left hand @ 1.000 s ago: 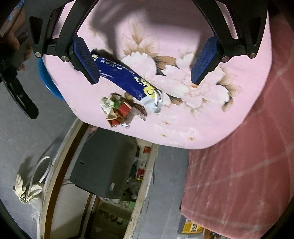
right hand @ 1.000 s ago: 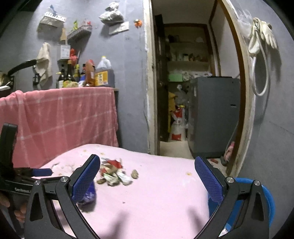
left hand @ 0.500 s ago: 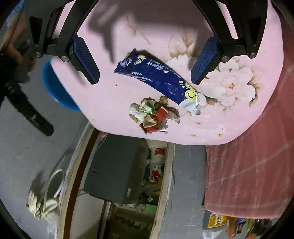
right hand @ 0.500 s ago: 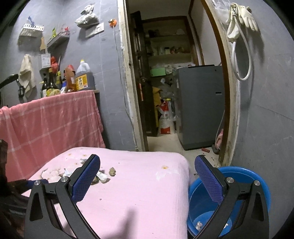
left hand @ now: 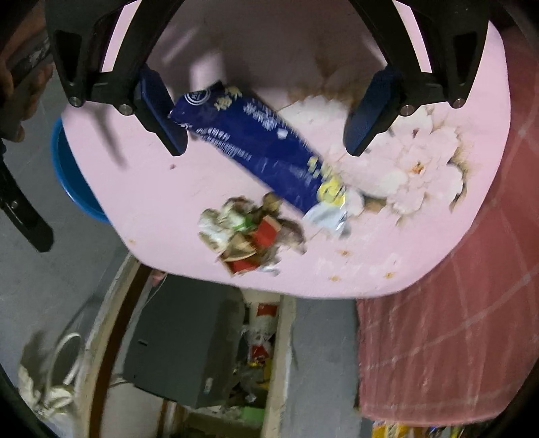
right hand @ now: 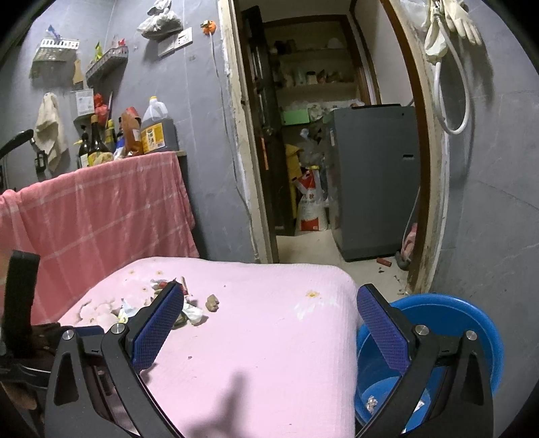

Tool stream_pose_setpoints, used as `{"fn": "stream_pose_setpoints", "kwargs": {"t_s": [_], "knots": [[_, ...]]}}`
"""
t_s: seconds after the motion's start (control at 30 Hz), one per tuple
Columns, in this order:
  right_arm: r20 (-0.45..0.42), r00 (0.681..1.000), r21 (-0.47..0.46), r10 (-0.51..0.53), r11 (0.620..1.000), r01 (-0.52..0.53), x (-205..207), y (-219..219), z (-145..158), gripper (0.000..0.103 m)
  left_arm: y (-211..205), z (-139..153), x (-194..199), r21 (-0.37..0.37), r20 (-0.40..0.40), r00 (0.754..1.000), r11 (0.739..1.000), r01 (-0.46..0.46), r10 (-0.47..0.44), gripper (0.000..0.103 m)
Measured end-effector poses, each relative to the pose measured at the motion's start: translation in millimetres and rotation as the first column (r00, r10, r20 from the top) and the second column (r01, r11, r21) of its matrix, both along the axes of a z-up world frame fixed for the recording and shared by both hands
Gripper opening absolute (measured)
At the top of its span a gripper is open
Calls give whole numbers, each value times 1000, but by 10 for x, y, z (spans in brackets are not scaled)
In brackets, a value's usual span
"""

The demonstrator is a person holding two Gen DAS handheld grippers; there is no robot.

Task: Collect trash
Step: 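Move both tools back toward the blue tube on the table, then grasp the blue tube with the left tool while the right tool grasps a brown scrap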

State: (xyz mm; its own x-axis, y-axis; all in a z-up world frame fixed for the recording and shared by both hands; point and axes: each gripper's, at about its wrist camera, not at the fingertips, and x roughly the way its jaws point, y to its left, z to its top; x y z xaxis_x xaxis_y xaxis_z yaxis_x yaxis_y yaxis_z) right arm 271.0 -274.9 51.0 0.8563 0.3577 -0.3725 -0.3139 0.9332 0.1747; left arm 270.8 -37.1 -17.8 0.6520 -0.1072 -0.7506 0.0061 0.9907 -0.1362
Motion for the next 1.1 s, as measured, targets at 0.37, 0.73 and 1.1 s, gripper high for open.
{"fn": "stream_pose_setpoints", "kwargs": {"t_s": [0.37, 0.73, 1.1], "knots": [[-70, 997, -7, -21, 1000, 21, 118, 81, -83, 103, 565, -18, 50, 5, -9, 997, 997, -82, 82, 87], [-202, 977, -98, 61, 992, -82, 556, 440, -160, 76, 642, 4, 240, 97, 0, 1000, 995, -6, 6, 87], [-425, 882, -82, 204, 962, -262, 1112, 919, -445, 47, 694, -84, 498, 43, -51, 997, 997, 64, -62, 86]]}}
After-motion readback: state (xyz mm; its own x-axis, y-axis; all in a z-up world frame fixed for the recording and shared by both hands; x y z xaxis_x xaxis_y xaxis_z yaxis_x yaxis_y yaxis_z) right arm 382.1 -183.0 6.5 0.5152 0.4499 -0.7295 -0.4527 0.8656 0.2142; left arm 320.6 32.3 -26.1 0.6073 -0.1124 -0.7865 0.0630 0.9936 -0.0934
